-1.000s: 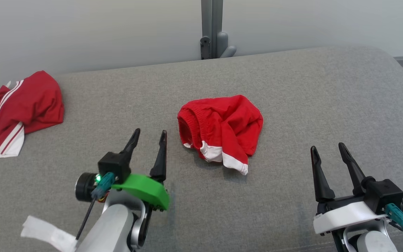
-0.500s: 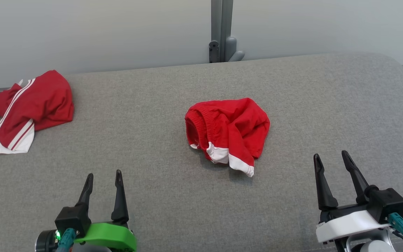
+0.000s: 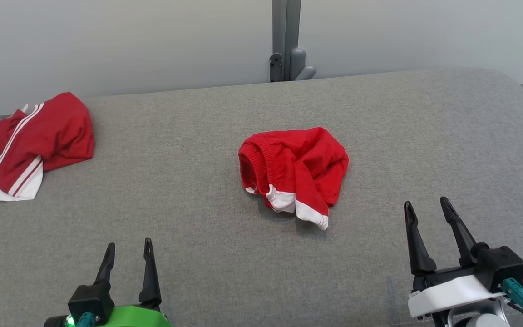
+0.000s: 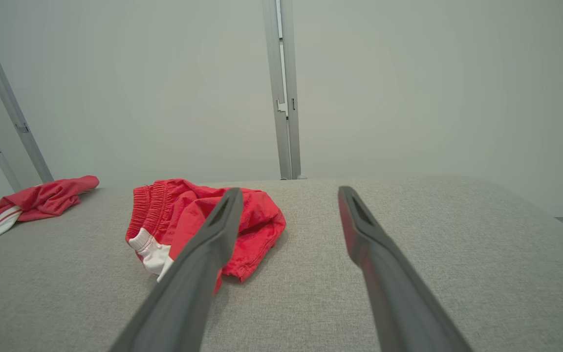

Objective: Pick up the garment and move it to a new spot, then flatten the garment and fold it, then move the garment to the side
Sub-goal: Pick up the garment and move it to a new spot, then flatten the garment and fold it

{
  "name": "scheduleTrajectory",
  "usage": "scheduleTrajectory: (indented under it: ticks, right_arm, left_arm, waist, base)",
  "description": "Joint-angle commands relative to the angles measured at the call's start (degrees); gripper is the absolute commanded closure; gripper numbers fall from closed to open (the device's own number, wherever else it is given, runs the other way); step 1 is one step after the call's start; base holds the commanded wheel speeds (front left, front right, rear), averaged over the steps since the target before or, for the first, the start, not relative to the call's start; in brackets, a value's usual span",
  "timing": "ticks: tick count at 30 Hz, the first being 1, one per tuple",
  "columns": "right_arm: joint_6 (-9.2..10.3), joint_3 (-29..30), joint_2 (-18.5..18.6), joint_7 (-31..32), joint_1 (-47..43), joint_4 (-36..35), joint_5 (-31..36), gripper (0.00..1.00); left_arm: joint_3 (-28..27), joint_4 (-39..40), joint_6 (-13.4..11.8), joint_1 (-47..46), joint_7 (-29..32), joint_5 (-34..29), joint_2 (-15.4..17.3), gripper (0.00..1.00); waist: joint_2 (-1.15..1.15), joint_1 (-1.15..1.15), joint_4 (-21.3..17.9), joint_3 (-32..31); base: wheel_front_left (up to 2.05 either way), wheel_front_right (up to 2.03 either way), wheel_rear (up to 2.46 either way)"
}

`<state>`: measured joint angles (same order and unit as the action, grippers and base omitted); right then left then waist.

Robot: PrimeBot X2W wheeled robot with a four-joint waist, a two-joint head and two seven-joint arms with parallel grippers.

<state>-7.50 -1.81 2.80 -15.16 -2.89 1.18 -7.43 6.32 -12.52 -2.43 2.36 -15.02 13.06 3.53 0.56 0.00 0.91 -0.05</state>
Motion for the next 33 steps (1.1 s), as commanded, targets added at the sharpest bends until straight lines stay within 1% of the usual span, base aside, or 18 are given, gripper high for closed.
scheduleTrajectory:
  ticks: [1,11,13,20,26,30,33]
  right_arm:
    - [0.02,-0.08,0.17,-0.09,-0.29,0.03,-0.41,0.00]
    - [0.02,0.12,0.17,-0.09,-0.10,0.66,-0.57,0.00]
    - [0.02,0.13,0.16,-0.09,-0.05,0.75,-0.63,0.00]
    - [0.02,-0.25,0.17,-0.09,0.49,1.25,-0.68,0.00]
    - [0.02,-0.21,0.16,-0.09,1.27,1.31,-0.52,0.00]
    - [0.02,-0.38,0.16,-0.09,2.19,1.15,-0.33,0.00]
    - [0.02,-0.66,0.16,-0.09,2.84,0.93,-0.36,0.00]
  left_arm:
    - [-0.26,-0.22,0.33,0.59,-0.14,-0.67,-0.12,0.00]
    - [-0.79,-0.93,1.43,-0.19,-0.14,-1.37,-0.56,0.00]
    - [-0.39,-1.08,1.86,-0.78,-0.14,-1.64,-0.61,0.00]
    - [1.05,-1.24,2.06,-2.16,-0.14,-1.14,-0.64,0.00]
    - [6.20,-3.16,4.02,-5.93,-0.14,-2.85,-0.64,0.00]
    - [11.66,-7.18,5.54,-10.94,-0.15,-3.55,-0.62,0.00]
    - [16.33,-11.01,6.35,-15.21,-0.15,-2.90,-0.58,0.00]
  waist:
    - [-0.56,0.00,-0.05,-0.02]
    - [-0.56,0.00,0.07,0.28]
    - [-0.56,0.00,0.17,0.43]
    - [-0.56,0.00,0.16,1.05]
    - [-0.56,0.00,-0.08,2.25]
    - [-0.56,0.00,-1.04,3.27]
    - [-0.56,0.00,-2.37,4.32]
  base:
    - [0.00,0.00,0.00]
    - [0.00,0.00,0.00]
    - [0.00,0.00,0.00]
    - [0.00,0.00,0.00]
    - [0.00,0.00,0.00]
    - [0.00,0.00,0.00]
    - [0.00,0.00,0.00]
